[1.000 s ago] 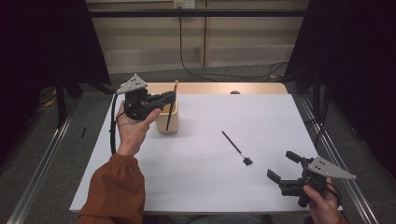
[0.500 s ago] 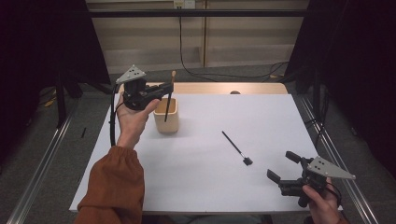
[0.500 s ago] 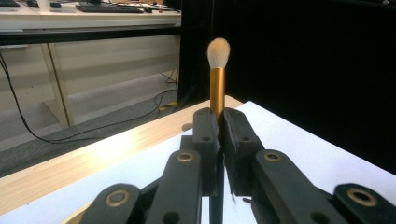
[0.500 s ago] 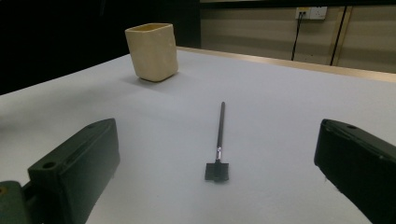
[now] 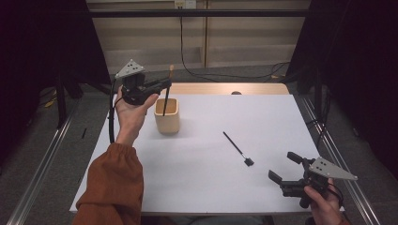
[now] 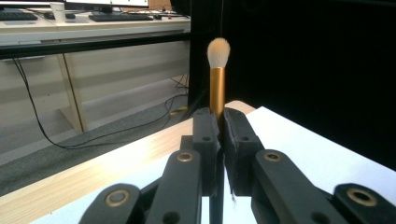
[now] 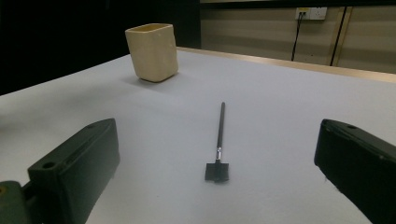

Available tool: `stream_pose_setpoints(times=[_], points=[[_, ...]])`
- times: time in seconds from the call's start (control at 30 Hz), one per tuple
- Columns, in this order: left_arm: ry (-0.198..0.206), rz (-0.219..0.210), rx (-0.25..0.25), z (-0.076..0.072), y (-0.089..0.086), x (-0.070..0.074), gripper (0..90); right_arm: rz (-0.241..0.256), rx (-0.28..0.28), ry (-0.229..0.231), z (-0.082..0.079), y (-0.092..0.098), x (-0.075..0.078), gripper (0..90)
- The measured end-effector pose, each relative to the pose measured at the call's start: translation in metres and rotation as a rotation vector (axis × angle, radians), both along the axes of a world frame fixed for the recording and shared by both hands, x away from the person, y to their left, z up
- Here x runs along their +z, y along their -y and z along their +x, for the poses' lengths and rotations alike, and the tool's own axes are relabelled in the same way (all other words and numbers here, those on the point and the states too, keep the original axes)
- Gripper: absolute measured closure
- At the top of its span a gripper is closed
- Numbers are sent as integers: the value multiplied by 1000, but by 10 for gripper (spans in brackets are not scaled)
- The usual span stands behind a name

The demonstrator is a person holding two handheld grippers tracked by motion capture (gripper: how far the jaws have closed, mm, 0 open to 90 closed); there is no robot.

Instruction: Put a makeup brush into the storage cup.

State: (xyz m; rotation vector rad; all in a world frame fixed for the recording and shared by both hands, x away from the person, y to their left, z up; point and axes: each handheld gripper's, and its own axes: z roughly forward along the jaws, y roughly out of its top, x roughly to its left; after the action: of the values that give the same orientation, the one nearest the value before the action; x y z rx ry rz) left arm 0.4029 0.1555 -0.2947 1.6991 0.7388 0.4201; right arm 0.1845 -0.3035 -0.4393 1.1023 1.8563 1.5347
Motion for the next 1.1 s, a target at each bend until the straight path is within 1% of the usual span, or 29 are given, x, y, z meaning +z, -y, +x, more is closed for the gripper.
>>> stream_pose_setpoints(times=[0.07,0.27,0.3,0.43,0.5,0.53,0.63,0.67,0.73,0.8,0.83,0.9,0.93,1.07,1.1], points=[[-2,1,2,1,0,0,843,0,0,0,0,0,0,0],[-14,-7,14,13,-1,-1,843,3,1,-2,0,0,0,0],[-7,-13,19,14,-1,-1,843,4,1,-1,0,0,0,0],[-11,1,27,21,-1,-1,843,6,-2,-7,0,1,0,0],[-15,1,34,26,-2,-1,842,6,-3,-4,0,1,0,0],[-16,-7,32,28,-2,-1,842,7,-3,-4,0,1,0,0],[-19,-2,42,34,-2,-1,842,8,-1,-5,0,1,0,0],[-19,8,45,35,-1,-1,842,7,-1,-3,0,1,0,0],[-16,0,47,37,-2,-2,843,7,0,-2,0,1,0,0],[-9,-6,58,38,-3,-2,842,8,0,0,0,1,0,0],[-12,-12,54,38,-3,-3,842,7,2,-2,0,1,0,0],[-3,7,57,39,-2,-4,842,9,2,-5,0,1,0,0],[-8,1,55,39,-2,-4,842,9,3,-5,-1,1,0,0],[-12,-1,56,42,-2,-6,842,9,4,-5,-1,1,0,0],[-19,14,53,45,-1,-8,842,8,3,-6,-1,1,0,0]])
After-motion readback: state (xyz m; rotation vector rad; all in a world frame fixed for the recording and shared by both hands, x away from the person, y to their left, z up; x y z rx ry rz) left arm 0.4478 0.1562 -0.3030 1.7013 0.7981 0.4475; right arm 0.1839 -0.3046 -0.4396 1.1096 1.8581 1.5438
